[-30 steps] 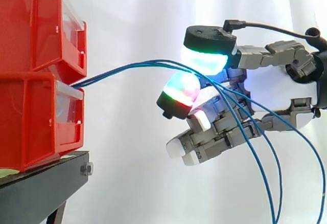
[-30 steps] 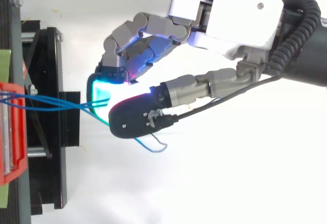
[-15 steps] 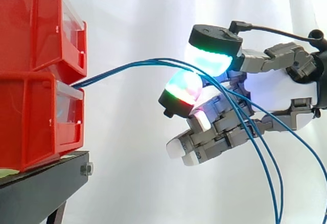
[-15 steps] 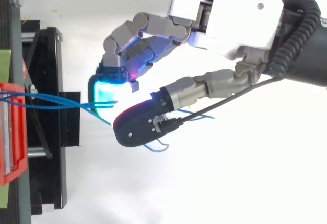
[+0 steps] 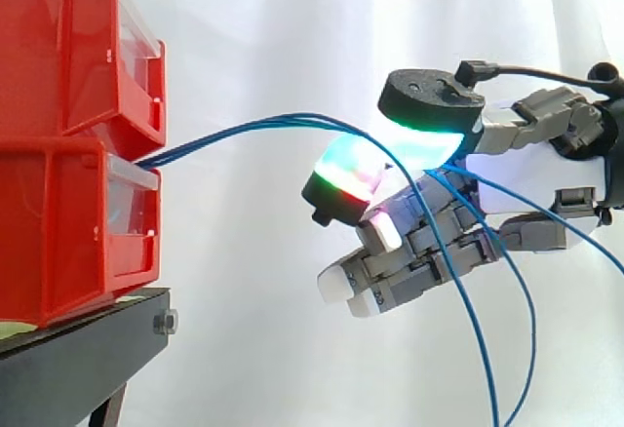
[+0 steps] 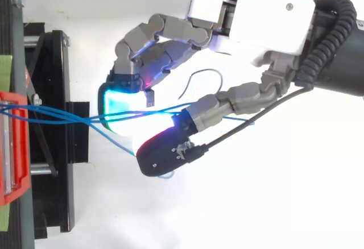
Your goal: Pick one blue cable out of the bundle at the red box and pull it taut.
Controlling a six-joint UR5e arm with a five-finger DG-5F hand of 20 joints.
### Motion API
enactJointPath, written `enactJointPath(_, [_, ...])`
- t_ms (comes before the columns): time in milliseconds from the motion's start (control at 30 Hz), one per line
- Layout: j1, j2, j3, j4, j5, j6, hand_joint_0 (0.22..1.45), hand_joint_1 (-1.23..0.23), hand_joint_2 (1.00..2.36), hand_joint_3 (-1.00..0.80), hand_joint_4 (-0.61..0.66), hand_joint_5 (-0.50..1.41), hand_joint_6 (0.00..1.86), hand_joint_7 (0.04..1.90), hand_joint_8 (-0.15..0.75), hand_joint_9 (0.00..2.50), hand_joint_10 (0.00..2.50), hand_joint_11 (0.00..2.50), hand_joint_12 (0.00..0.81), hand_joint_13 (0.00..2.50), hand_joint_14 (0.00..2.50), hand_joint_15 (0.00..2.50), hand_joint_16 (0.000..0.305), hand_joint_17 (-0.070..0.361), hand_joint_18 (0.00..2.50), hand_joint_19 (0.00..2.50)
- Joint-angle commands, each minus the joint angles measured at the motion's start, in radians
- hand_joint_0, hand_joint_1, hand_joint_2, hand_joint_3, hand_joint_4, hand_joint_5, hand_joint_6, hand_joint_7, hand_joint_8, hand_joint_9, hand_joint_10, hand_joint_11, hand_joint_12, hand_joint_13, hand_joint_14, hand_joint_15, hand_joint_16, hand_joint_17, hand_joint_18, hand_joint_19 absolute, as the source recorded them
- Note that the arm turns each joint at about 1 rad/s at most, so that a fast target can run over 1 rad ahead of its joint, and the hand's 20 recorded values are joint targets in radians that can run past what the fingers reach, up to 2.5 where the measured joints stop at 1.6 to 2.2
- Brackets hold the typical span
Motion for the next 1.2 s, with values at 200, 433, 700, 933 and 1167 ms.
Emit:
enactJointPath(200, [0.0, -0.001, 0.001, 0.0, 0.0, 0.0, 0.5, -0.65, 1.0, -0.5, 0.14, -0.21, 0.93, 0.84, 0.339, 0.8, 0.01, 1.0, 0.417, 0.53, 0.01, 0.32, 0.061, 0.137, 0.46, 0.1])
enactJointPath(433, [0.0, -0.001, 0.0, 0.0, 0.0, 0.0, 0.62, -0.6, 1.01, -0.39, 0.1, -0.2, 0.94, 0.91, 0.319, 0.8, 0.01, 1.0, 0.394, 0.52, 0.01, 0.32, 0.056, 0.127, 0.42, 0.12])
enactJointPath(700, [0.0, -0.001, 0.0, 0.0, 0.0, -0.002, 0.63, -0.67, 1.01, -0.29, 0.08, -0.2, 0.95, 0.92, 0.323, 0.8, 0.01, 1.01, 0.394, 0.53, 0.01, 0.31, 0.056, 0.126, 0.43, 0.11])
enactJointPath(933, [0.0, -0.001, 0.0, 0.0, 0.0, -0.002, 0.72, -0.77, 1.01, -0.43, 0.01, -0.21, 0.95, 0.94, 0.316, 0.8, 0.01, 1.01, 0.392, 0.54, 0.01, 0.3, 0.056, 0.125, 0.46, 0.07])
enactJointPath(1167, [0.002, -0.001, 0.001, 0.0, 0.0, -0.003, 0.78, -0.82, 1.0, -0.5, -0.04, -0.21, 0.95, 1.01, 0.305, 0.82, 0.01, 1.01, 0.385, 0.57, 0.01, 0.3, 0.055, 0.123, 0.49, 0.03])
